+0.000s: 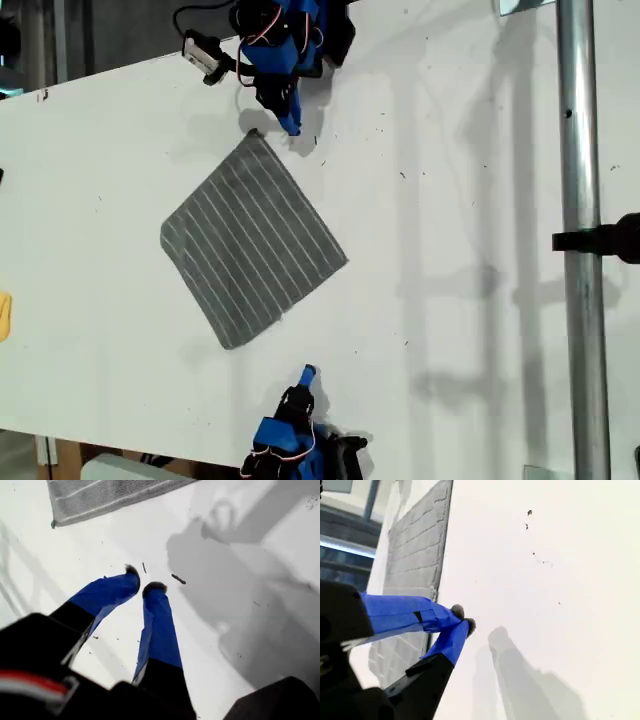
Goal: Grasp corners of a towel and fold twice.
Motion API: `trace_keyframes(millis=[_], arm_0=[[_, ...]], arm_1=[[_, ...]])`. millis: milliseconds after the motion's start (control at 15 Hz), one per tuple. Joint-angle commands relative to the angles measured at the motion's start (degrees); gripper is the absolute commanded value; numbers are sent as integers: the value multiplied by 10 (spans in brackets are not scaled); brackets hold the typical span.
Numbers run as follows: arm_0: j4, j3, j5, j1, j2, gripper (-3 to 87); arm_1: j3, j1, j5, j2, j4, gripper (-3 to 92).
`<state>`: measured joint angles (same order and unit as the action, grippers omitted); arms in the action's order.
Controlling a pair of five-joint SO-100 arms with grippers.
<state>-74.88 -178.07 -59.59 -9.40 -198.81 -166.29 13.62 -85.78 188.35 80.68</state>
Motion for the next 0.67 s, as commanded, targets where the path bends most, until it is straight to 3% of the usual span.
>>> trace_keyframes(millis=[0, 133, 267, 333, 400, 467, 533, 600], arm_0=[[2, -6, -37, -88, -4, -26], [2, -6, -139, -102, -4, -24], [2, -6, -267, -41, -4, -24], [2, -6, -243, -15, -4, -24], [2, -6, -119, -2, -4, -24], [2, -6, -117, 0, -4, -24], [4, -5, -232, -18, -4, -24], [-2, -4, -451, -36, -4, -23]], arm_1=[[4, 4, -3, -1, -7, 37], [4, -4, -4, -1, -16, 2], [3, -14, -10, -1, -16, -3], [2, -16, -17, -1, -16, -3], [2, -13, -28, -1, -15, 39], [2, -11, -40, -1, -12, -3], [3, -8, -37, -1, -12, -3], [4, -12, -37, -1, -15, -3]])
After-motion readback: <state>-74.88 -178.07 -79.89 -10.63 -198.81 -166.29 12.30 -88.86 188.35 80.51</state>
